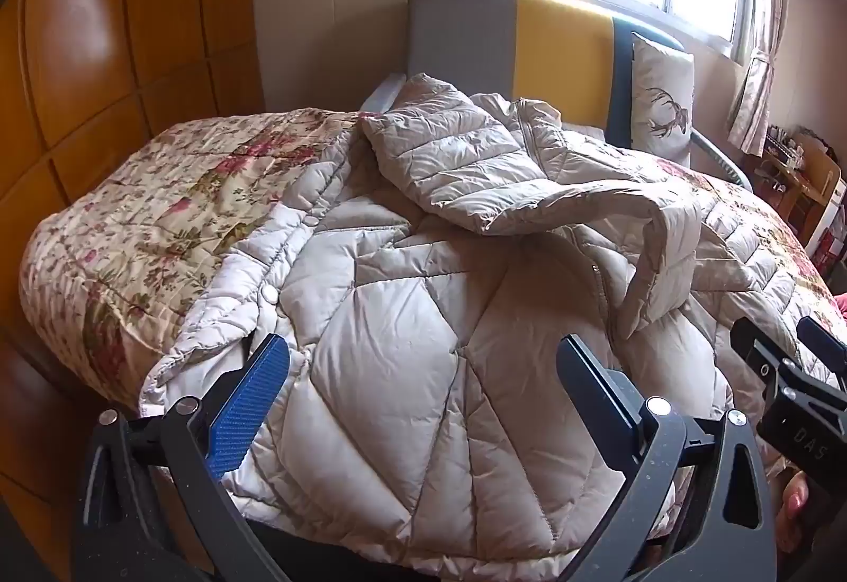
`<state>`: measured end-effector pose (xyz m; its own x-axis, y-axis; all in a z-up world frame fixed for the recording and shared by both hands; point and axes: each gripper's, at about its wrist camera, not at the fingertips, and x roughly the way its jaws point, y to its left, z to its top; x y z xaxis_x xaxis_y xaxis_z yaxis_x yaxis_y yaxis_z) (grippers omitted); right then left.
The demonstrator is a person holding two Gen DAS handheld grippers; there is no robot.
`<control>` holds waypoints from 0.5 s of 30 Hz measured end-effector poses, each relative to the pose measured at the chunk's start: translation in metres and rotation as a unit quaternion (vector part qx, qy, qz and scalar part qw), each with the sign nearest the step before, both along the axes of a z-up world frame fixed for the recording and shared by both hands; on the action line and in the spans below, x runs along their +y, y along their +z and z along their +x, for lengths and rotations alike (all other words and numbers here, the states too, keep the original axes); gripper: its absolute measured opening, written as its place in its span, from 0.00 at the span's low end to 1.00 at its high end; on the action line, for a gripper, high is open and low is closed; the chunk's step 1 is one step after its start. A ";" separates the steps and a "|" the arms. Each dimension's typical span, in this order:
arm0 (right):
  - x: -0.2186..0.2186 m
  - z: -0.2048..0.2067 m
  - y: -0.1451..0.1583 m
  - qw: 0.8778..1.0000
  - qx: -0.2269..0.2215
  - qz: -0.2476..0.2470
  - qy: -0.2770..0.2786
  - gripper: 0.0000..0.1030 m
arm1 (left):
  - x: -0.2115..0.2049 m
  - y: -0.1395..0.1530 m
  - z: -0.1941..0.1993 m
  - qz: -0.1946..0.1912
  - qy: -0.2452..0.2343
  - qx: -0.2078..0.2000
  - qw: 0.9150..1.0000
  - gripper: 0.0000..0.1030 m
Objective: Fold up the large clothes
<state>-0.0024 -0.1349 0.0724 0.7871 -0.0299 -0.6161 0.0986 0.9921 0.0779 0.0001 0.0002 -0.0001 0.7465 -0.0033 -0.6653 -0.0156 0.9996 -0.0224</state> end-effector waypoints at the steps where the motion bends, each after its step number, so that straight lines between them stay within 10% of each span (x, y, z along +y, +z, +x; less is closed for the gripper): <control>1: -0.001 -0.001 0.000 1.000 0.000 0.002 0.000 0.98 | 0.000 0.000 0.000 0.002 0.000 -0.001 1.000 0.97; 15: -0.001 0.003 -0.006 1.000 0.015 -0.004 0.001 0.98 | 0.014 0.001 0.001 -0.002 -0.001 0.009 1.000 0.97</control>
